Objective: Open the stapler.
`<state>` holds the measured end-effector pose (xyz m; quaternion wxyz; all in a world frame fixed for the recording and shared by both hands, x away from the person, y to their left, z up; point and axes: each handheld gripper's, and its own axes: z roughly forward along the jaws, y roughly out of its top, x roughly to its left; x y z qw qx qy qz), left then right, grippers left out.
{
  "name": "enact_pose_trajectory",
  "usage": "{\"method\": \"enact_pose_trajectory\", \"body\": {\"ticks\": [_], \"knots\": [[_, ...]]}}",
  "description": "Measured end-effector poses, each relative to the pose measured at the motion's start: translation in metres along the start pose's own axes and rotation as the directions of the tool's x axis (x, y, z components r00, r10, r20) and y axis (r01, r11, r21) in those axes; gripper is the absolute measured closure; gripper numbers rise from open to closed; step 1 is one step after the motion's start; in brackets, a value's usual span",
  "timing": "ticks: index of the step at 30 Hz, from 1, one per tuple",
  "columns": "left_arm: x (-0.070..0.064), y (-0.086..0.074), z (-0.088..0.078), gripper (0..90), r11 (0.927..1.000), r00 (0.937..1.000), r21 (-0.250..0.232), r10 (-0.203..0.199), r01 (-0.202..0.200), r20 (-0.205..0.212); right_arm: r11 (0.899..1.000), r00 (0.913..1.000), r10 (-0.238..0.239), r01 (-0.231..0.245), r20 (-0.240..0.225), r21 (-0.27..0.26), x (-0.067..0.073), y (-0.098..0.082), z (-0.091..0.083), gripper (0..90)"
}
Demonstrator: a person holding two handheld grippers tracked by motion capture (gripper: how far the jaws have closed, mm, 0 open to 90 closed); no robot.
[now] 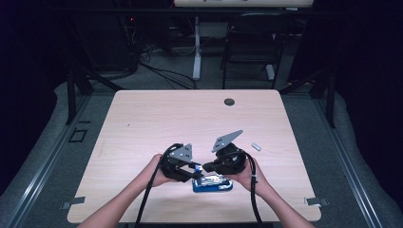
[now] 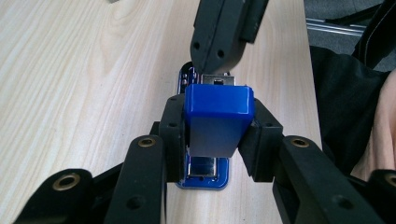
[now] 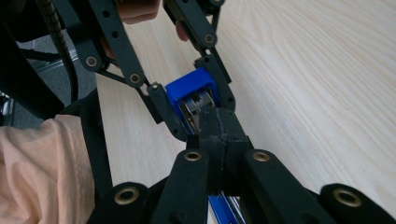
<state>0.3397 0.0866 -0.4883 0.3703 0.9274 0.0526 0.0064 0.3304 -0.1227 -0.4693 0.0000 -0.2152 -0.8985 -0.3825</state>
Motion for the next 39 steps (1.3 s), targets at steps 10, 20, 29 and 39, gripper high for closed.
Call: {"method": "enact_pose_trajectory", "body": {"ticks": [10, 20, 29, 39], "knots": [[0.001, 0.002, 0.002, 64.4, 1.0, 1.0, 0.003, -0.007, 0.007, 0.002, 1.0, 0.9999, -0.011, 0.011, -0.001, 0.014, 0.001, 0.0, 0.001, 90.0], [0.002, 0.005, 0.005, 61.3, 0.9997, 0.9997, 0.002, -0.023, 0.023, 0.0, 1.0, 1.0, -0.009, 0.009, 0.002, 0.02, 0.001, -0.001, 0.002, 90.0], [0.003, 0.011, 0.013, 58.7, 0.9997, 0.9997, 0.011, -0.023, 0.023, -0.006, 1.0, 1.0, -0.004, 0.004, 0.003, 0.023, 0.001, 0.0, 0.002, 90.0], [0.001, 0.013, 0.022, 65.4, 0.9997, 1.0, 0.023, 0.0, 0.0, -0.006, 1.0, 1.0, -0.005, 0.005, 0.006, 0.025, 0.0, -0.001, 0.001, 90.0]]}}
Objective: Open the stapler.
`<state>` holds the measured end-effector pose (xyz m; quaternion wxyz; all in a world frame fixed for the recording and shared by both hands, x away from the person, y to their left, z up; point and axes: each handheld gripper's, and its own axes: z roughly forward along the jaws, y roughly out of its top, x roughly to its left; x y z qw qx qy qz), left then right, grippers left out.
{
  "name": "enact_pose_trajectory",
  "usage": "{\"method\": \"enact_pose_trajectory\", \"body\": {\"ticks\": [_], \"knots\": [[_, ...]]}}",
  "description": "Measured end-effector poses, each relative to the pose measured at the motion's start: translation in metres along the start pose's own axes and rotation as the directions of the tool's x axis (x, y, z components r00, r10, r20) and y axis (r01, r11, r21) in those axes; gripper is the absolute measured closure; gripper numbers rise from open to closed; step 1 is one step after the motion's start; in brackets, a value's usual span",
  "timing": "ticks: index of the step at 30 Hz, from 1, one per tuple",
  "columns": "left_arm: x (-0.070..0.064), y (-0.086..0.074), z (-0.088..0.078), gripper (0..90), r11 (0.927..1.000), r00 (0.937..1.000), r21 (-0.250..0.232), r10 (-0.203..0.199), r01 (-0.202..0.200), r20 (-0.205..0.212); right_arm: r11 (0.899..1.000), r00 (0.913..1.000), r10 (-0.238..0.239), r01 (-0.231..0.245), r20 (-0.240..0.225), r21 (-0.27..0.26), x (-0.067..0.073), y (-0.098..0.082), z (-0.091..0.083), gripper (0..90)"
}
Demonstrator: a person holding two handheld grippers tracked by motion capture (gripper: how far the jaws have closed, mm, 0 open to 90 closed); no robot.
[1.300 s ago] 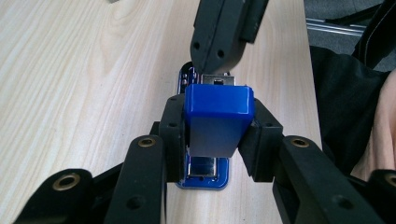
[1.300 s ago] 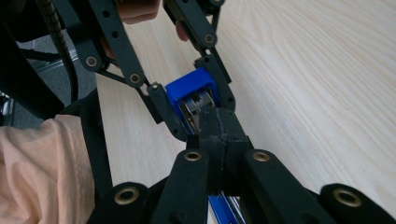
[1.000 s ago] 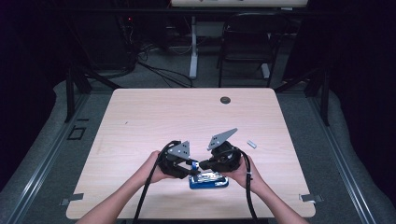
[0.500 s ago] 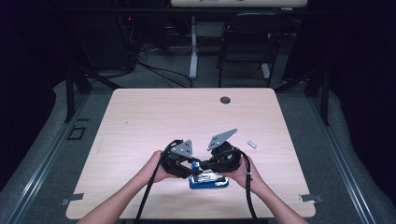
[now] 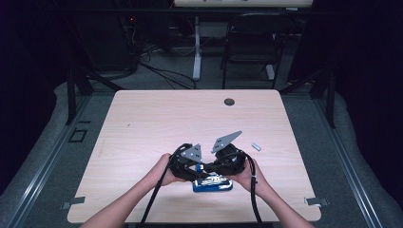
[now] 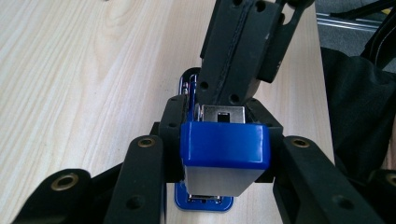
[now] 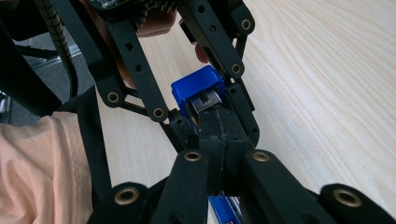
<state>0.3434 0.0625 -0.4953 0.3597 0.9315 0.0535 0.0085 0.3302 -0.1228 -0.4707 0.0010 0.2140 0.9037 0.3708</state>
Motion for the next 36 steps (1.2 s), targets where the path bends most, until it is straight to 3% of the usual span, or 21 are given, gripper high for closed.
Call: {"method": "enact_pose_trajectory", "body": {"ticks": [6, 11, 16, 20, 24, 36], "knots": [[-0.001, -0.001, -0.001, 65.5, 1.0, 0.9999, 0.007, 0.006, -0.006, 0.009, 1.0, 1.0, -0.001, 0.001, -0.002, -0.007, 0.0, -0.001, -0.004, 90.0], [0.0, -0.003, -0.003, 65.6, 0.9999, 0.9999, 0.0, 0.01, -0.01, 0.009, 1.0, 0.9996, 0.025, -0.025, 0.01, -0.013, -0.009, -0.009, -0.014, 90.0], [-0.001, -0.004, -0.004, 65.7, 0.9999, 0.9999, 0.003, 0.014, -0.014, 0.005, 0.995, 0.9942, 0.077, -0.081, 0.076, 0.053, -0.027, -0.029, -0.019, 90.0], [-0.002, -0.003, -0.004, 65.7, 0.9997, 0.9997, 0.012, 0.023, -0.023, 0.003, 0.983, 0.9842, 0.107, -0.126, 0.141, 0.135, -0.037, -0.043, -0.01, 89.9], [-0.002, -0.004, -0.004, 65.7, 0.9998, 0.9998, 0.01, 0.019, -0.019, 0.003, 0.971, 0.98, 0.104, -0.137, 0.17, 0.194, -0.039, -0.045, -0.003, 88.3], [-0.003, -0.004, -0.004, 65.7, 0.9997, 0.9998, 0.011, 0.019, -0.019, -0.004, 0.956, 0.9761, 0.11, -0.156, 0.187, 0.25, -0.042, -0.049, 0.003, 81.4]]}}
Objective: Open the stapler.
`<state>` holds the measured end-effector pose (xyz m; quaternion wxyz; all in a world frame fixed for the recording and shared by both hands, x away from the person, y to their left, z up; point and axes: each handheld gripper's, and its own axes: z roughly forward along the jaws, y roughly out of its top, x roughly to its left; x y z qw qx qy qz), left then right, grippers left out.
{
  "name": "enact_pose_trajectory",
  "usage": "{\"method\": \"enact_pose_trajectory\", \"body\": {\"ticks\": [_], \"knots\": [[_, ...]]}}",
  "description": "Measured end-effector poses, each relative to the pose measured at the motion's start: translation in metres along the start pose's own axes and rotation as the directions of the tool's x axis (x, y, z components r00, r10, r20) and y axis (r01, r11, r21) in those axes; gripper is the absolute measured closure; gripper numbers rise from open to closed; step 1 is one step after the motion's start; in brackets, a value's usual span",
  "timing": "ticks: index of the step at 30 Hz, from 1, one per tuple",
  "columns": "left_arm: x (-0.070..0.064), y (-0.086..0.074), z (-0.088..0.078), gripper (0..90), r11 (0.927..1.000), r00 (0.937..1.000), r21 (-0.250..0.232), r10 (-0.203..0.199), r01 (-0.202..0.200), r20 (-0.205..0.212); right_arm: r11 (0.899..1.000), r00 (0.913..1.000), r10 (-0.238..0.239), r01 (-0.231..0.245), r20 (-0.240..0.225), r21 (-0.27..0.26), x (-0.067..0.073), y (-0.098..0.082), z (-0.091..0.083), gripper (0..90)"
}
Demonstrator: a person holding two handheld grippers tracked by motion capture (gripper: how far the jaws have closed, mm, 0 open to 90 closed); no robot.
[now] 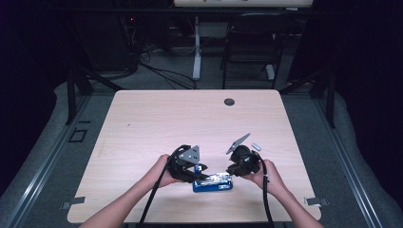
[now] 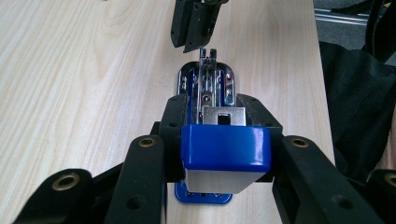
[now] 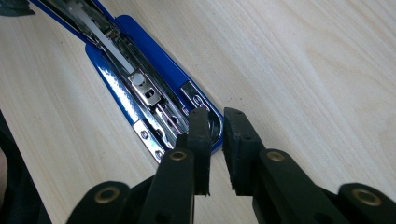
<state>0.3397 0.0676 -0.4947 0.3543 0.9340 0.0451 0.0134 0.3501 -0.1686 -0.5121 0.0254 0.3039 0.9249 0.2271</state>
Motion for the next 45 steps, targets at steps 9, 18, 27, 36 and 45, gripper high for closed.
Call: {"method": "enact_pose_trajectory", "body": {"ticks": [9, 18, 27, 36, 45], "knots": [[0.0, 0.0, 0.0, 65.7, 1.0, 1.0, 0.003, 0.002, -0.002, -0.002, 1.0, 0.9993, 0.001, -0.002, -0.038, -0.008, 0.003, 0.002, 0.003, 78.9], [-0.001, 0.001, 0.0, 65.7, 0.9999, 1.0, 0.014, 0.006, -0.006, -0.001, 1.0, 0.9986, 0.005, -0.004, -0.053, 0.013, 0.005, 0.002, 0.012, 81.9], [-0.003, 0.002, -0.001, 65.9, 0.9991, 0.9999, 0.04, 0.012, -0.012, -0.008, 1.0, 0.9986, 0.007, -0.005, -0.053, 0.022, 0.005, 0.001, 0.014, 82.2], [0.0, -0.006, -0.007, 65.9, 0.998, 1.0, 0.062, -0.007, 0.006, 0.006, 1.0, 0.9979, 0.022, -0.021, -0.062, 0.017, 0.003, 0.001, 0.015, 82.2], [0.0, -0.013, -0.01, 65.9, 0.997, 0.9999, 0.077, -0.013, 0.013, 0.0, 0.999, 0.9977, 0.017, -0.016, -0.065, 0.029, 0.002, 0.001, 0.015, 82.1]]}}
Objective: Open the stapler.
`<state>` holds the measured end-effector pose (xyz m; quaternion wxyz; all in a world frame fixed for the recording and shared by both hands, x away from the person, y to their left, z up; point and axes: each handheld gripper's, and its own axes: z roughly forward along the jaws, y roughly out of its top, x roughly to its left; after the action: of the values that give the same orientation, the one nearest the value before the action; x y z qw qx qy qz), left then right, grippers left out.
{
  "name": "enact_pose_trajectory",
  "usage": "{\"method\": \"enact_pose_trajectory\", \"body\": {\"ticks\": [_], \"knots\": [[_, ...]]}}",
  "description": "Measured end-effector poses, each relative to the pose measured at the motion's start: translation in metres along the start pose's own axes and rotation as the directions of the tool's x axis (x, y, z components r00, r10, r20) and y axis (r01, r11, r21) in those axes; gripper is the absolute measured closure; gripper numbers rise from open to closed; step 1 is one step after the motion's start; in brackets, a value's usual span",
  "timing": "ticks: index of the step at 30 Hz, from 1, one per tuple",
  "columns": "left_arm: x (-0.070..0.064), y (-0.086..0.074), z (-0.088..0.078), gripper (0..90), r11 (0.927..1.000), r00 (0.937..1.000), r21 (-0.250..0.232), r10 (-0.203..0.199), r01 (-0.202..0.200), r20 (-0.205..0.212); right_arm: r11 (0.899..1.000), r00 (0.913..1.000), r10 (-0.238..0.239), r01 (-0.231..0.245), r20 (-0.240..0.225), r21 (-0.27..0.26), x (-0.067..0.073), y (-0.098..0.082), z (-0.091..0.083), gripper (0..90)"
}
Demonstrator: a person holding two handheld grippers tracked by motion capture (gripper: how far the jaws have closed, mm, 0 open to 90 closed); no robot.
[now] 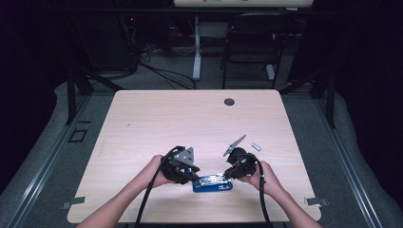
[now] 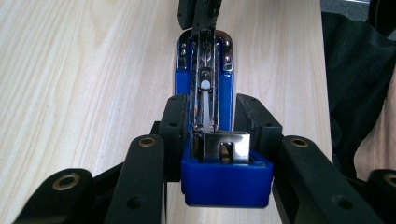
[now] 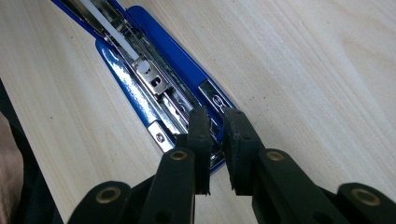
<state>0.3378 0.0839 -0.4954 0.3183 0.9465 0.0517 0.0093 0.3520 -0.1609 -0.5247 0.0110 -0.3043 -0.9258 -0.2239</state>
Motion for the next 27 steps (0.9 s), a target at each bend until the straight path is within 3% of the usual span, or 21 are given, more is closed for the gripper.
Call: {"method": "enact_pose_trajectory", "body": {"ticks": [27], "knots": [[0.004, -0.013, -0.003, 65.8, 0.9987, 0.9993, 0.038, -0.033, 0.032, 0.018, 1.0, 0.9999, 0.013, -0.013, -0.008, -0.003, -0.001, 0.0, 0.001, 82.0]]}}
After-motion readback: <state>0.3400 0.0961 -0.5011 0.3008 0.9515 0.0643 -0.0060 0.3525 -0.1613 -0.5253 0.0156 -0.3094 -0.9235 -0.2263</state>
